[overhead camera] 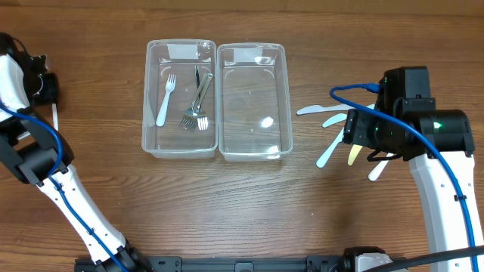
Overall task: Pack container
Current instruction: 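Move the left gripper to the last white fork and grasp it, then carry the white fork into the left container and open the left gripper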
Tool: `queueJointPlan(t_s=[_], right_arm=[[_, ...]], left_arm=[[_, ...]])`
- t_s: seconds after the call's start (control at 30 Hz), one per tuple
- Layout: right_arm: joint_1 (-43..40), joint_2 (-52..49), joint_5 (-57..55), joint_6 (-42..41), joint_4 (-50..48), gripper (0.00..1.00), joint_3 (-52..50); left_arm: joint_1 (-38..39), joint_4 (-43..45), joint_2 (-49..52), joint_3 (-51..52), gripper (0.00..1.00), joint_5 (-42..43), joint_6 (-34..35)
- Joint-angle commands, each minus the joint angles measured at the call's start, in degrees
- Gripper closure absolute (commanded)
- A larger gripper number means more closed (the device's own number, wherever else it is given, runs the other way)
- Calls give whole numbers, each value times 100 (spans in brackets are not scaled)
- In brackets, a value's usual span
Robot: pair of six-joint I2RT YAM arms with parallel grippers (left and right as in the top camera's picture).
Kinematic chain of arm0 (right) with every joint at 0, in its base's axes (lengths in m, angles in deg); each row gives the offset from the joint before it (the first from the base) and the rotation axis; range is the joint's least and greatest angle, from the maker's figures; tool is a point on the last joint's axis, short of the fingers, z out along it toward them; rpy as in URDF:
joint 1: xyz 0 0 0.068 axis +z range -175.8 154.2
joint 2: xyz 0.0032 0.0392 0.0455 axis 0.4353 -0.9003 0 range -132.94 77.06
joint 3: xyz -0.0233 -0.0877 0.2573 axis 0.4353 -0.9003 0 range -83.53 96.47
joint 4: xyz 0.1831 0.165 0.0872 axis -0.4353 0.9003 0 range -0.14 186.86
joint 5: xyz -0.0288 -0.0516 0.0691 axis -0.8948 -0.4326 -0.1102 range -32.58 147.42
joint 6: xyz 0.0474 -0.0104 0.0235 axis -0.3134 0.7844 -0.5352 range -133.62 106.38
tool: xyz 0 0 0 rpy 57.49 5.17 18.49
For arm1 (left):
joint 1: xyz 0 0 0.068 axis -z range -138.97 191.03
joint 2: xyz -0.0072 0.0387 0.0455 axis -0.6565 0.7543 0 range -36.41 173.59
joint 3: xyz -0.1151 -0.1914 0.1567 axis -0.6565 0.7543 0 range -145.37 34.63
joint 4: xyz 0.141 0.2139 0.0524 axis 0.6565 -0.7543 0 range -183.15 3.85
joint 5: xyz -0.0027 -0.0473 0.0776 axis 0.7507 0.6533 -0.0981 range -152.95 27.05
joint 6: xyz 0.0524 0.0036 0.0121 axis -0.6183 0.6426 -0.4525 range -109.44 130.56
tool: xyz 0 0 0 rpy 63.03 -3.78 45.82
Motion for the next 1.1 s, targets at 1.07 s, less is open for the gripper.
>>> queueJointPlan(t_s=[1.07], right_arm=[[-15, 24, -59, -26, 136, 22, 146]], left_arm=[[4649, -1506, -1996, 66, 96, 63, 2090]])
